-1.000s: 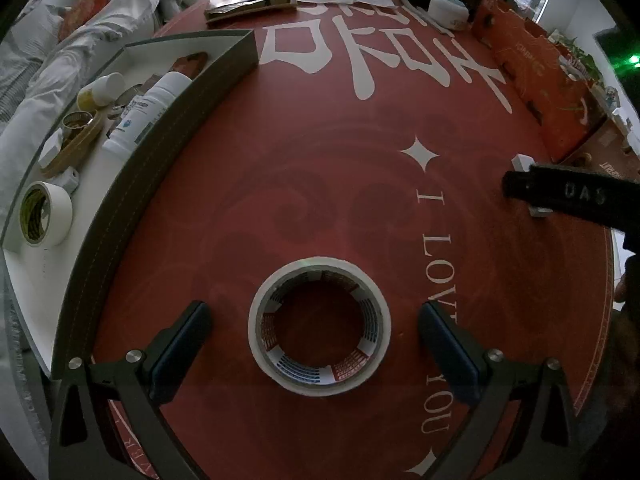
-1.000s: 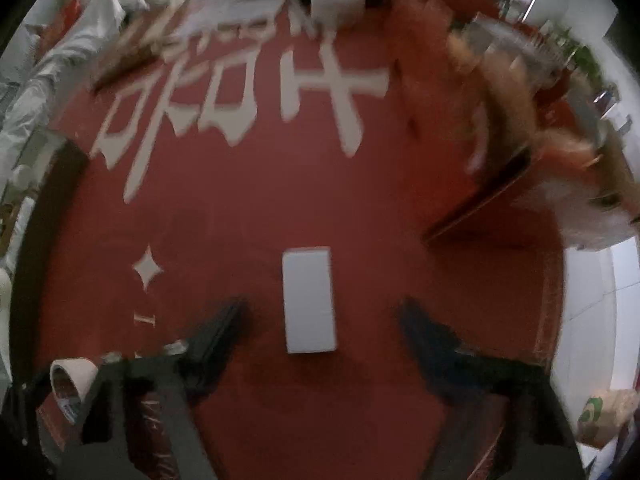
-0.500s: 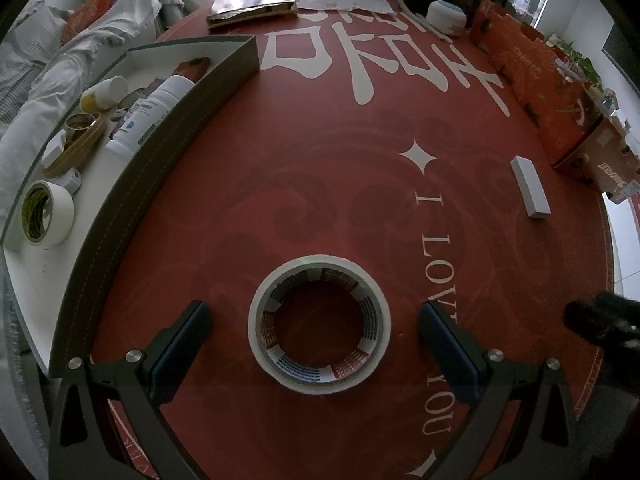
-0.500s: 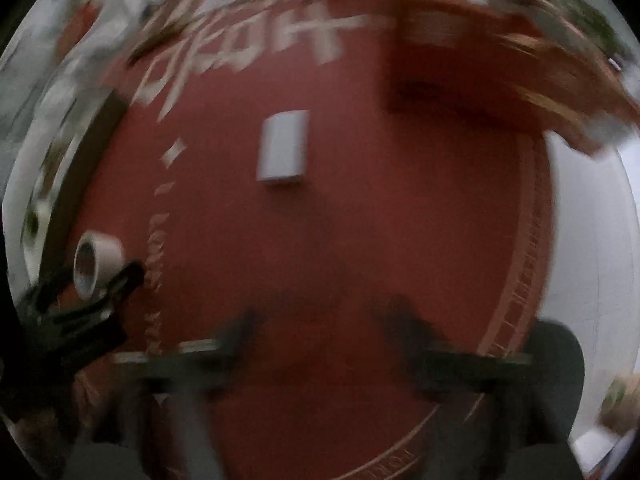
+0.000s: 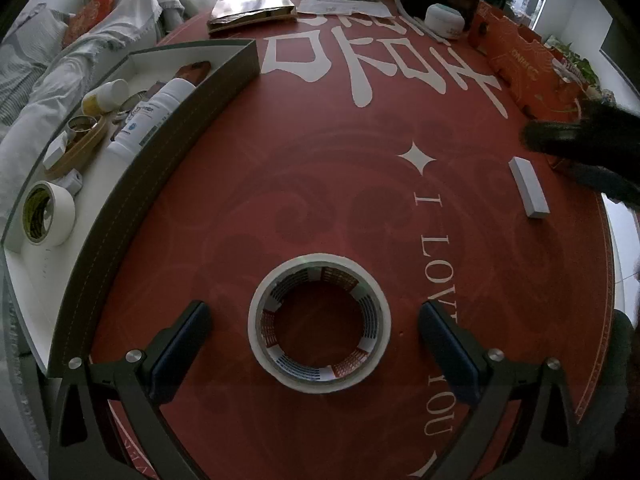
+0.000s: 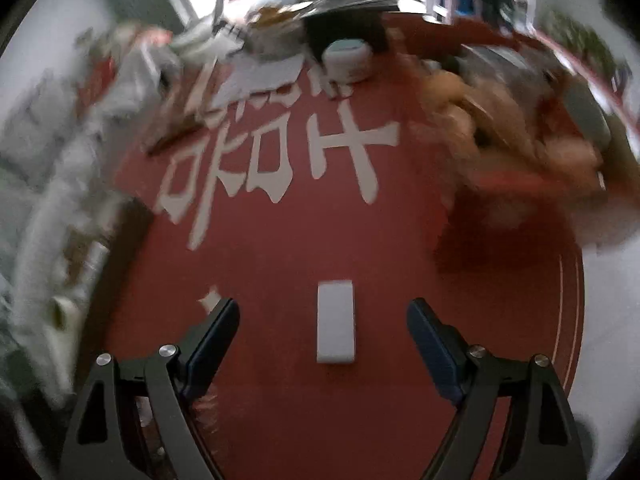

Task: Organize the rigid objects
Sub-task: 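Hold the tape roll in left gripper while right gripper moves over another white block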

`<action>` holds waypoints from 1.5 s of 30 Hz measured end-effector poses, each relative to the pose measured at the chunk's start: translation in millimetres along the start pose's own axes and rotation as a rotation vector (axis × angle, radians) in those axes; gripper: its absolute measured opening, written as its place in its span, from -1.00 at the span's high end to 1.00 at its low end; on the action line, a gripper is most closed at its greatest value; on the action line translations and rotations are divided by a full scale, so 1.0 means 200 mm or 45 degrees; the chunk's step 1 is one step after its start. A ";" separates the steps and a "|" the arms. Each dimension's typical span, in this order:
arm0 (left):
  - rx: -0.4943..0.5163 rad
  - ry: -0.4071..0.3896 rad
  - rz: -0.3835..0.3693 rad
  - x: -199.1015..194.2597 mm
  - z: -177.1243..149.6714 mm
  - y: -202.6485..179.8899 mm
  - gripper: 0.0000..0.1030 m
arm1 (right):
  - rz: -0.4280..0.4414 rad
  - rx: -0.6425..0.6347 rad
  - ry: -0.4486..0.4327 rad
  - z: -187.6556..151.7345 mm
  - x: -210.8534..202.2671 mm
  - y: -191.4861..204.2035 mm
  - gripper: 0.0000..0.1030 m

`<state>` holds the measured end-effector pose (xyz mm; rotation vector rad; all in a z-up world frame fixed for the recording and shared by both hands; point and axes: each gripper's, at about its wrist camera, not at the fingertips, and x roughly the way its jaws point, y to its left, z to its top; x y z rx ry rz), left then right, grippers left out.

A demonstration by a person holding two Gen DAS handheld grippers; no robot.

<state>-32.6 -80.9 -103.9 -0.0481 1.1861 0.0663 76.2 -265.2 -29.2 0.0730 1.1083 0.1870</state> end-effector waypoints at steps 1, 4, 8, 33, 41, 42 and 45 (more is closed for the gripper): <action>0.000 0.003 0.000 0.00 0.00 0.00 -1.00 | -0.039 -0.039 0.036 0.01 0.06 0.03 -0.68; 0.001 0.003 -0.001 0.00 0.00 0.00 -1.00 | -0.147 -0.070 0.127 0.00 0.16 0.08 -0.13; 0.001 0.002 0.000 0.00 0.00 0.00 -1.00 | -0.140 -0.144 0.175 -0.07 0.16 0.16 0.53; 0.000 -0.028 0.001 -0.01 -0.01 0.01 -1.00 | -0.043 -0.143 0.290 -0.42 0.07 0.15 -0.78; 0.001 -0.033 0.001 -0.01 -0.01 0.01 -1.00 | -0.105 -0.267 0.328 -0.45 0.21 0.29 -1.00; 0.001 -0.034 0.001 -0.01 -0.01 0.00 -1.00 | -0.105 -0.267 0.328 -0.46 0.21 0.29 -1.00; 0.001 -0.033 0.000 -0.01 0.00 0.00 -1.00 | -0.105 -0.267 0.327 -0.46 0.25 0.31 -1.00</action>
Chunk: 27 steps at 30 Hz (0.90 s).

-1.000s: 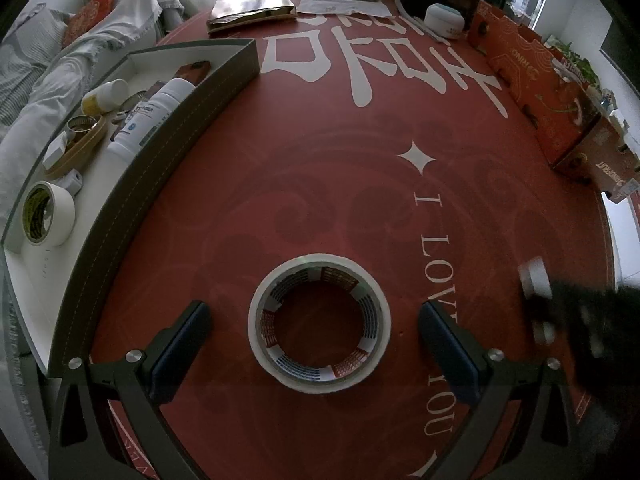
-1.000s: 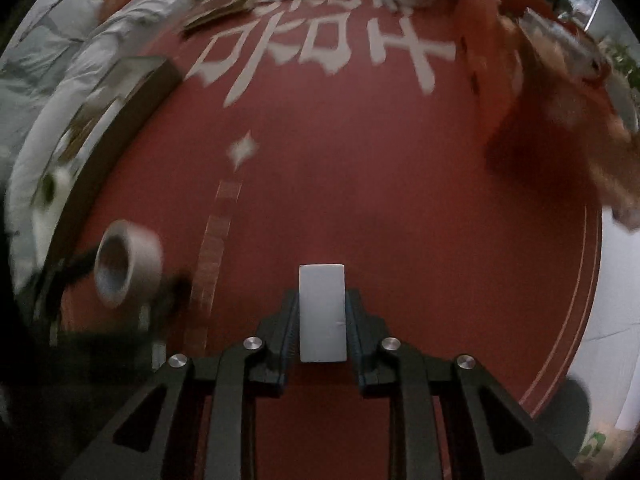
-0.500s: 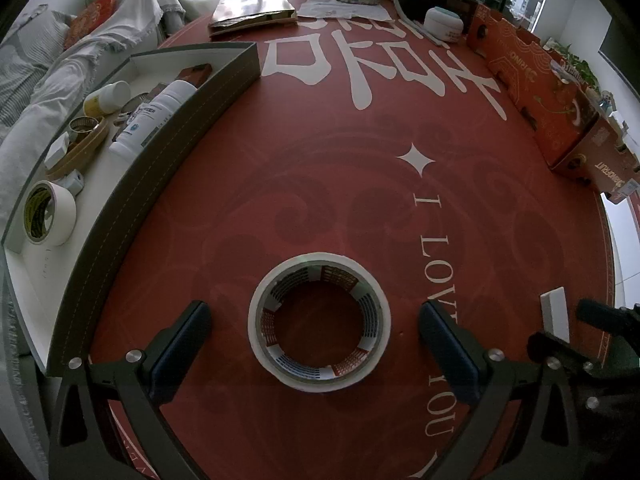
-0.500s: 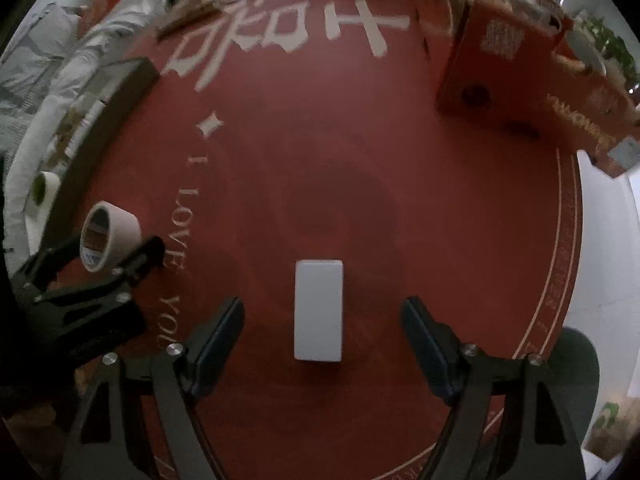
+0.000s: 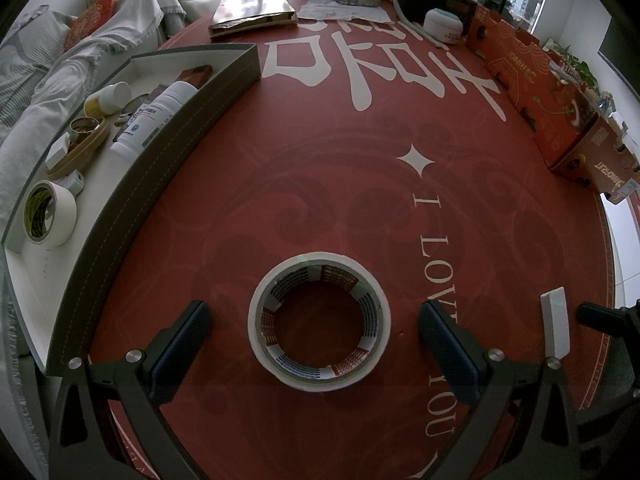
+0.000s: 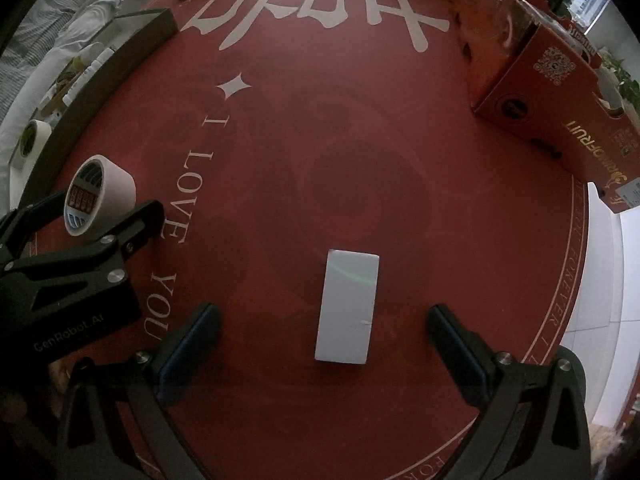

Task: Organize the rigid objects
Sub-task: 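Hold the tape roll in left gripper while right gripper moves over another white block, then close right gripper on the white block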

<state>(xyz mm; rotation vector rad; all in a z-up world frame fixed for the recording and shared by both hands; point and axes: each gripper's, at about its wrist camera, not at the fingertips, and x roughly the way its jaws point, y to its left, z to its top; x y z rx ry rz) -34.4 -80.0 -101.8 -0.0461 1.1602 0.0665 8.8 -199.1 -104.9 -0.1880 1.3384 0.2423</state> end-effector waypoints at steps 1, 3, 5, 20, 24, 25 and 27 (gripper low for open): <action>0.000 -0.001 0.000 0.00 0.00 0.00 -1.00 | 0.000 0.000 -0.001 0.00 0.00 0.01 -1.00; 0.001 -0.002 0.000 0.00 0.00 0.00 -1.00 | -0.001 0.000 -0.004 0.00 0.01 0.02 -1.00; 0.001 -0.001 0.000 0.00 0.00 0.00 -1.00 | 0.000 0.000 -0.007 -0.05 -0.01 0.00 -1.00; 0.152 0.090 -0.055 -0.05 0.05 -0.10 -0.08 | -0.015 0.047 -0.008 -0.12 -0.16 -0.06 0.44; 0.044 0.118 -0.091 -0.07 0.06 -0.02 -0.08 | 0.019 0.068 0.005 -0.15 -0.17 -0.07 0.54; 0.014 0.108 -0.095 -0.10 0.07 0.02 -0.08 | 0.053 0.091 -0.002 -0.16 -0.19 -0.09 0.54; -0.022 0.063 -0.087 -0.17 0.08 0.06 -0.09 | 0.124 0.138 -0.037 -0.18 -0.24 -0.11 0.54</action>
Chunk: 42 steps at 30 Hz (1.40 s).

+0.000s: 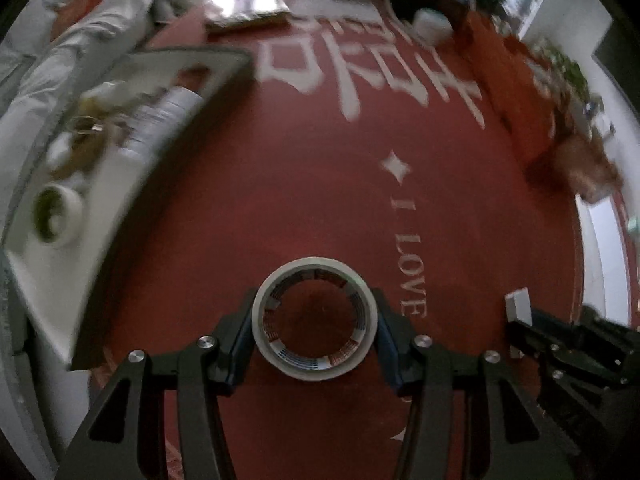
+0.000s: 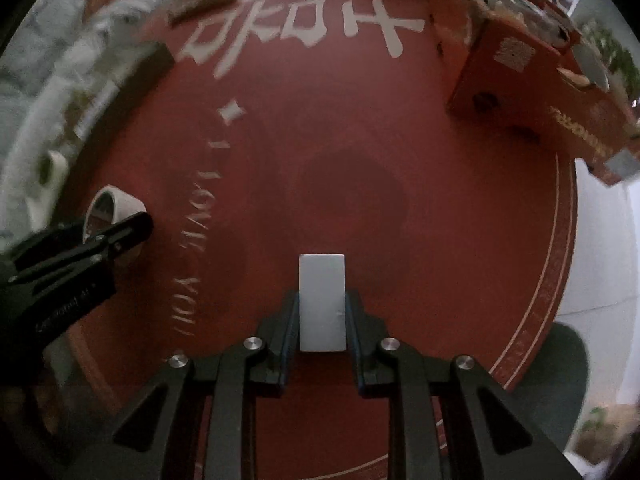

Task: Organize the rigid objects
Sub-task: 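Close right gripper on the white block, then carry the tape roll in left gripper while right gripper carries the white block to the tray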

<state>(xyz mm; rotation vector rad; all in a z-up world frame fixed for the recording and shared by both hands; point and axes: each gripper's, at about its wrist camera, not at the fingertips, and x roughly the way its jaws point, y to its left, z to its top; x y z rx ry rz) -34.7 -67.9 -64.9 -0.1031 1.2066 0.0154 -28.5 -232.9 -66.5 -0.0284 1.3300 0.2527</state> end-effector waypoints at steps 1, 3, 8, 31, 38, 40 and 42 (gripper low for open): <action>-0.020 -0.029 0.002 -0.05 0.01 0.02 -0.09 | 0.019 0.012 -0.014 0.00 -0.02 -0.01 0.54; -0.054 -0.082 0.004 -0.14 0.03 0.07 -0.09 | 0.081 0.041 -0.062 0.00 -0.09 0.00 0.54; -0.133 -0.217 0.022 -0.38 0.10 0.17 -0.09 | 0.167 0.037 -0.163 0.08 -0.28 0.04 0.54; -0.441 -0.617 0.338 -1.18 0.40 0.93 -0.09 | 0.464 -0.330 -0.592 0.92 -1.10 0.96 0.54; -0.503 -0.433 0.363 -0.80 0.40 1.01 -0.09 | 0.427 -0.377 -0.406 0.98 -0.71 1.16 0.54; -0.518 -0.368 0.366 -0.67 0.39 1.03 -0.09 | 0.400 -0.379 -0.348 0.98 -0.58 1.19 0.54; -0.544 -0.302 0.351 -0.54 0.38 1.04 -0.09 | 0.351 -0.389 -0.279 0.98 -0.43 1.21 0.54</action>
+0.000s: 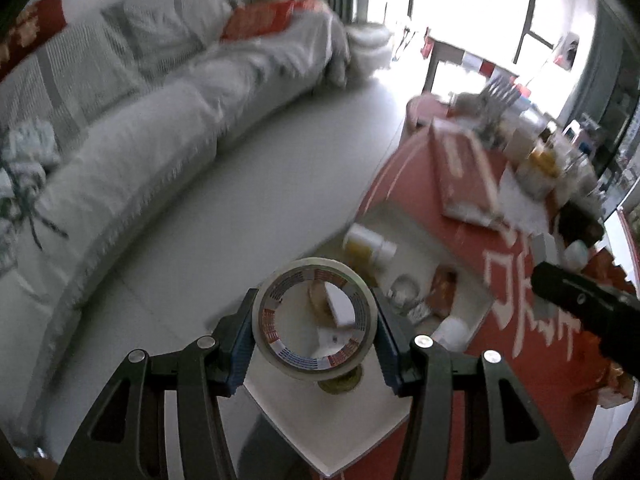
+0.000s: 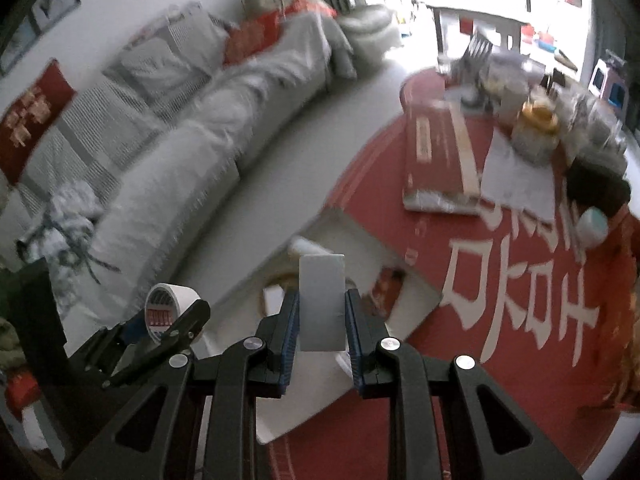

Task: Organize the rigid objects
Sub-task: 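Carry the tape roll in left gripper while right gripper carries the white block to the tray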

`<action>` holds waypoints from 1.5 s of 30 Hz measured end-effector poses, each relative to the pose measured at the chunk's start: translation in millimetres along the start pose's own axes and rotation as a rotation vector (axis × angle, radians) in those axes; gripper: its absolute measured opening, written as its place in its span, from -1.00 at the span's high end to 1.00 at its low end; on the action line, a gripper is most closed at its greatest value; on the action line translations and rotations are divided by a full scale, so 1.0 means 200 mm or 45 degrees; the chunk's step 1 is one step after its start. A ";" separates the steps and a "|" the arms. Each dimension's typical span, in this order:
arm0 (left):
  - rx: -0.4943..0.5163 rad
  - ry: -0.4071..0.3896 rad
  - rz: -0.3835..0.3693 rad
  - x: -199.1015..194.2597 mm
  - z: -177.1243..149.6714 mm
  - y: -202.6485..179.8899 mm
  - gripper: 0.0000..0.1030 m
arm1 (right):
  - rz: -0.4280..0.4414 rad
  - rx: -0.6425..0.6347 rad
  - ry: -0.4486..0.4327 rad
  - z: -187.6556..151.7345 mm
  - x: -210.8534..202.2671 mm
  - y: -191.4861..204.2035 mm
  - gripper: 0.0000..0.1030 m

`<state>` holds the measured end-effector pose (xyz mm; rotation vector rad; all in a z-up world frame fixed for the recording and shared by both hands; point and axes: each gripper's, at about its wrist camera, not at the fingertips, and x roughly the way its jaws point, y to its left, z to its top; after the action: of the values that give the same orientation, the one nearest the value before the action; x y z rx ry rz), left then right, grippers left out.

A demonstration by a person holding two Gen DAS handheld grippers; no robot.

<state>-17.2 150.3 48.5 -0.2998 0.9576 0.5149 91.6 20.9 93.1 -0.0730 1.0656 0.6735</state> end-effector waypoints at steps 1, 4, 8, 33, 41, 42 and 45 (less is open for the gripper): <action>-0.010 0.040 0.006 0.07 -0.02 0.00 -0.09 | -0.013 0.001 0.020 -0.01 0.04 0.00 0.54; -0.010 0.084 0.031 0.17 -0.05 -0.02 -0.09 | -0.036 0.015 0.100 -0.04 0.19 -0.05 0.54; -0.005 0.114 0.042 0.25 -0.06 -0.05 -0.09 | -0.053 0.022 0.142 -0.05 0.27 -0.08 0.54; -0.009 0.170 0.052 0.37 -0.04 -0.03 -0.09 | -0.061 0.003 0.220 -0.04 0.42 -0.06 0.54; -0.003 0.196 0.059 0.42 -0.05 -0.02 -0.09 | -0.067 -0.009 0.255 -0.03 0.50 -0.04 0.54; -0.001 0.207 0.056 0.43 -0.05 -0.02 -0.10 | -0.068 -0.009 0.263 -0.03 0.52 -0.04 0.54; 0.002 0.224 0.064 0.45 -0.07 -0.02 -0.41 | -0.062 -0.019 0.295 -0.03 0.57 -0.04 0.54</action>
<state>18.0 165.6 -35.1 -0.3239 1.1385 0.5399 125.3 67.0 -7.2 -0.1926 1.2774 0.6395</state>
